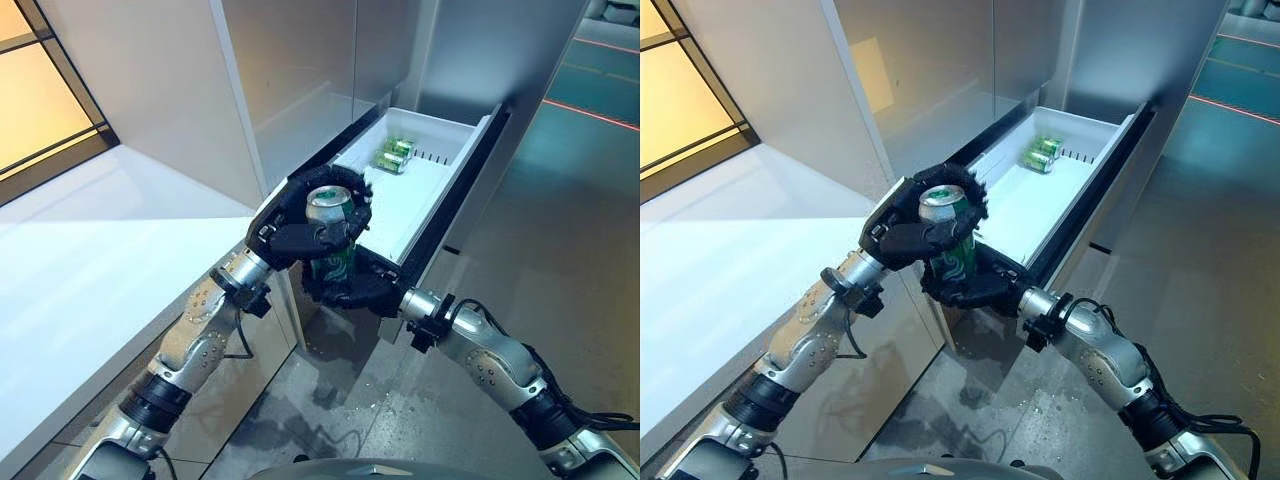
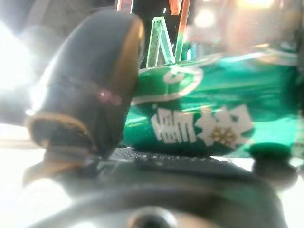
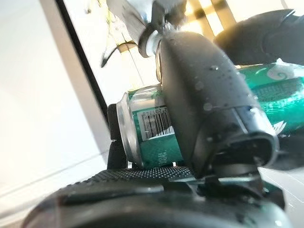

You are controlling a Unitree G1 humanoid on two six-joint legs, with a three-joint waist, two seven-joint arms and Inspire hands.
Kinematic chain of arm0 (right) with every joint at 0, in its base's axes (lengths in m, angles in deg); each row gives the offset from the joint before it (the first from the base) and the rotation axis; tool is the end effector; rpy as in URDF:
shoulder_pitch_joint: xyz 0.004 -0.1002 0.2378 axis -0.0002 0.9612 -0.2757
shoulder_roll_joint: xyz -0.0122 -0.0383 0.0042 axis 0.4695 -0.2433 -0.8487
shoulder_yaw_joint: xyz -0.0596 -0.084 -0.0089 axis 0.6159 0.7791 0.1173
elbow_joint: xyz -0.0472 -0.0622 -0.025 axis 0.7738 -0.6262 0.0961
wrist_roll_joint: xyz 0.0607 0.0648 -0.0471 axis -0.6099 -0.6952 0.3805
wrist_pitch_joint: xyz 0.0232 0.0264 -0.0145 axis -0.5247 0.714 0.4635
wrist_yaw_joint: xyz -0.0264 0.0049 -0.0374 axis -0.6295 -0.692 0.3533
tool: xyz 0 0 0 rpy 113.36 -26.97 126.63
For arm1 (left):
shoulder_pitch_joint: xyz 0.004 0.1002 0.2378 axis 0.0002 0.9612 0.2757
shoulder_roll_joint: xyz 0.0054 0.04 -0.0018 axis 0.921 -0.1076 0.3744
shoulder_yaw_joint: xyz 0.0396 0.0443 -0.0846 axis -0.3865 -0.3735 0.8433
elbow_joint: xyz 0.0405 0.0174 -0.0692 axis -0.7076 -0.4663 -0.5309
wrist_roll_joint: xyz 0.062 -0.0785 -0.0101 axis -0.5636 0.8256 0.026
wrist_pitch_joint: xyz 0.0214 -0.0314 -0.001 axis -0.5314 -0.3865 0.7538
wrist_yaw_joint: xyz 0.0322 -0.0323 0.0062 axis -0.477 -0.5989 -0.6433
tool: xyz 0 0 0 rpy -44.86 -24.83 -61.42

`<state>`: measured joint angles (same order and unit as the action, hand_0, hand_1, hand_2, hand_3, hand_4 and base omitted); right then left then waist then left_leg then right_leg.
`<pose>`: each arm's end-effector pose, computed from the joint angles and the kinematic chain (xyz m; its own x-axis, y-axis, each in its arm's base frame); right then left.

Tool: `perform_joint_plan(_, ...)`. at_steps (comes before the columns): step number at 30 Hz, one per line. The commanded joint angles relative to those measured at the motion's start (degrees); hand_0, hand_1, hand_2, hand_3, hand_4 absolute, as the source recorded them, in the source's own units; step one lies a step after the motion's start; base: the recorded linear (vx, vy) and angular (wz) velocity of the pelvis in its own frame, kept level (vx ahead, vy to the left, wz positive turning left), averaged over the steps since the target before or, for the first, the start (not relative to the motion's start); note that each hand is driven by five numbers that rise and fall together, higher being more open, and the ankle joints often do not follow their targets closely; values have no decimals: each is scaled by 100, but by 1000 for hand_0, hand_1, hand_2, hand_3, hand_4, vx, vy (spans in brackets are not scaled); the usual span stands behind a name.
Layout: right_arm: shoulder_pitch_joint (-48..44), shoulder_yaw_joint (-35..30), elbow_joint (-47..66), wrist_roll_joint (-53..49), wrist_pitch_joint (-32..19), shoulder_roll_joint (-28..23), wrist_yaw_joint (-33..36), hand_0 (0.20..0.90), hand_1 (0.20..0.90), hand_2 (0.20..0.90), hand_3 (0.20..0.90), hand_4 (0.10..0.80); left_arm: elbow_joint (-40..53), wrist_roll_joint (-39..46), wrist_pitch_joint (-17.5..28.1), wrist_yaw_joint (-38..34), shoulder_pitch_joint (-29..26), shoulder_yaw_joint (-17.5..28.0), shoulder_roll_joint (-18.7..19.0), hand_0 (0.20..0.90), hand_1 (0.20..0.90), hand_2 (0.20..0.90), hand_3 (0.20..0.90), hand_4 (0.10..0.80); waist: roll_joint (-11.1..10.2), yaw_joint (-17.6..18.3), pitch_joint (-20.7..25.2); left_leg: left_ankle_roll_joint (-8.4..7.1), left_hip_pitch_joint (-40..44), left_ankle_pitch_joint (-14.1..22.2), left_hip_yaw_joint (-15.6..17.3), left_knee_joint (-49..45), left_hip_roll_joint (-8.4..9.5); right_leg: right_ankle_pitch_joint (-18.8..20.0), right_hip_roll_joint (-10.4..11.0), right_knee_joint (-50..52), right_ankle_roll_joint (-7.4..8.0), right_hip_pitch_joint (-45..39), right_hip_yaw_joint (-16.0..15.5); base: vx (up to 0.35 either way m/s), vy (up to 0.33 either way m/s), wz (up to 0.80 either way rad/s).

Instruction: Put drinks into fridge and close the fridge

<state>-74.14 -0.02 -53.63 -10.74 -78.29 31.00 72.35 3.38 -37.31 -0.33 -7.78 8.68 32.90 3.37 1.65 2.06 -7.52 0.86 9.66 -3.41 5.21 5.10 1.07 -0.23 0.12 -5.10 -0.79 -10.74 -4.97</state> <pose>0.2215 -0.1470 0.0811 0.6705 0.7415 -0.0251 -0.7127 0.6531 0.2561 0.2318 0.1514 0.1158 0.6956 -0.5636 0.4456 0.6680 0.7355 -0.1126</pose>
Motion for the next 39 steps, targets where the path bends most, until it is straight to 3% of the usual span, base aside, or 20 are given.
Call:
perform_joint_plan(1, -1283, -706, 585, 72, -973, 639, 608, 300, 300, 300, 200, 100, 245, -554, 1133, -63, -754, -122, -234, 900, 900, 900, 900, 800, -187, 23, 271, 143, 93, 602, -134, -129, 132, -322, -95, 443, 228, 202, -113, 44, -24, 2)
perform_joint_plan(4, -1948, -1043, 378, 365, -820, 353, 1289, 300, 300, 300, 200, 100, 359, -783, 1374, -419, -883, 101, -160, 900, 900, 900, 900, 800, -241, -41, 266, 138, 85, 660, -226, -199, 143, -395, -94, 535, 184, 188, -172, 46, -18, 4)
perform_joint_plan(8, -2532, -1185, -54, 488, -580, 127, 1820, 300, 300, 300, 200, 100, 378, -968, 1350, -678, -1010, 225, -127, 900, 900, 900, 900, 800, -282, -103, 277, 139, 95, 701, -319, -251, 157, -471, -97, 622, 146, 158, -228, 65, -5, 5)
perform_joint_plan(17, -3977, -1184, -2092, 713, -448, -486, 2763, 300, 300, 300, 200, 100, -51, -770, 536, -713, -1232, 191, -50, 900, 900, 900, 900, 800, -325, -427, 312, 112, 112, 698, -614, -312, 196, -563, -81, 714, 69, 26, -468, 79, 22, 14)
perform_joint_plan(24, -4570, -999, -3487, 1077, -324, -885, 2876, 300, 300, 300, 200, 100, -247, -305, -51, -395, -1024, 120, -40, 900, 900, 900, 900, 800, -309, -669, 283, 79, 121, 631, -875, -251, 218, -621, -59, 741, 35, -55, -661, 100, 33, 25)
perform_joint_plan(30, -4768, -852, -4648, 1694, -188, -1361, 2858, 300, 300, 300, 200, 100, -231, 662, -1193, 370, -360, -62, -208, 900, 900, 900, 900, 800, -256, -931, 172, 40, 98, 601, -1148, -292, 260, -695, -21, 800, 6, -134, -860, 112, 41, 24)
perform_joint_plan(35, -4879, -870, -5510, 2155, -105, -1988, 2623, 300, 300, 300, 200, 100, -302, 1291, -2084, 833, 556, -360, 27, 900, 900, 900, 900, 800, -97, -1137, -81, -21, -162, 503, -1324, -394, 285, -667, 72, 863, 19, 17, -1049, -12, 57, 31)
perform_joint_plan(39, -5015, -768, -6253, 2715, -51, -2503, 2105, 300, 300, 300, 200, 100, -824, 891, -1975, 979, 1333, -577, 501, 900, 900, 900, 900, 800, 96, -1266, -328, -73, -517, 338, -1347, -392, 283, -594, 166, 857, 41, 308, -1168, -111, 64, 40)
